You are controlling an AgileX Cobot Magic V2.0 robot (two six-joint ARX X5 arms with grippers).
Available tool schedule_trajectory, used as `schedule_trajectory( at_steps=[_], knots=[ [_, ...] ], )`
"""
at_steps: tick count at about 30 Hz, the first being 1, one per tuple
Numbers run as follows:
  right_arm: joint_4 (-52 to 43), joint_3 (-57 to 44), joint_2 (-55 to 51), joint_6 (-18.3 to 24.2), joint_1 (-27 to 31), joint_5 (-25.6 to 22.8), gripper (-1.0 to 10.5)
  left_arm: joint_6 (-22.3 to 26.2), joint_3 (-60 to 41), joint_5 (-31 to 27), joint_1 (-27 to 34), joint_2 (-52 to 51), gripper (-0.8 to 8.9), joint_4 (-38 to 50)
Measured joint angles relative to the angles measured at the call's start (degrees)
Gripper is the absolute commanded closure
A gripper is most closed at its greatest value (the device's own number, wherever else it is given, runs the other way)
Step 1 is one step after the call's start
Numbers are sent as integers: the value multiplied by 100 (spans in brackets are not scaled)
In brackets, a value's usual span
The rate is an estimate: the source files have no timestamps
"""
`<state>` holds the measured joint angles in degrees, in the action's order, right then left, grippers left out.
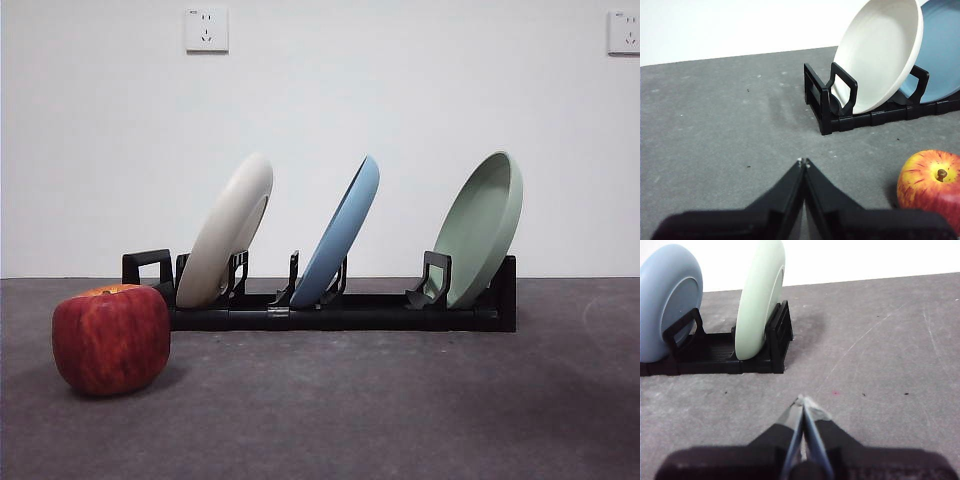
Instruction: Take the yellow plate from the plate rack,put the plate on the table,take the apple from the table,put the apple in the plate
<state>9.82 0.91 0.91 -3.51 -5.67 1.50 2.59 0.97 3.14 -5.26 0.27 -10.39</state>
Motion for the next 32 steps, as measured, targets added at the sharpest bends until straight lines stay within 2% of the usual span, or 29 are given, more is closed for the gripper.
schedule_trajectory(
  at_steps=[9, 14, 22, 30, 32],
  knots=[
    [22, 7, 0, -960, 0, 0, 957, -173, 0, 2, 0, 0, 820, 164],
    [221, 212, 131, -1224, 0, 0, 957, -498, 155, 0, 0, 31, 820, 31],
    [188, 1239, 931, -1325, 0, 0, 957, -1082, 1198, 0, 0, 772, 820, -44],
    [656, 2524, 2264, -1318, 0, 24, 955, -1158, 2404, 11, 0, 2234, 819, -90],
    [837, 2846, 2601, -1239, 2, 216, 955, -1158, 2732, 76, 0, 2638, 819, -168]
  ],
)
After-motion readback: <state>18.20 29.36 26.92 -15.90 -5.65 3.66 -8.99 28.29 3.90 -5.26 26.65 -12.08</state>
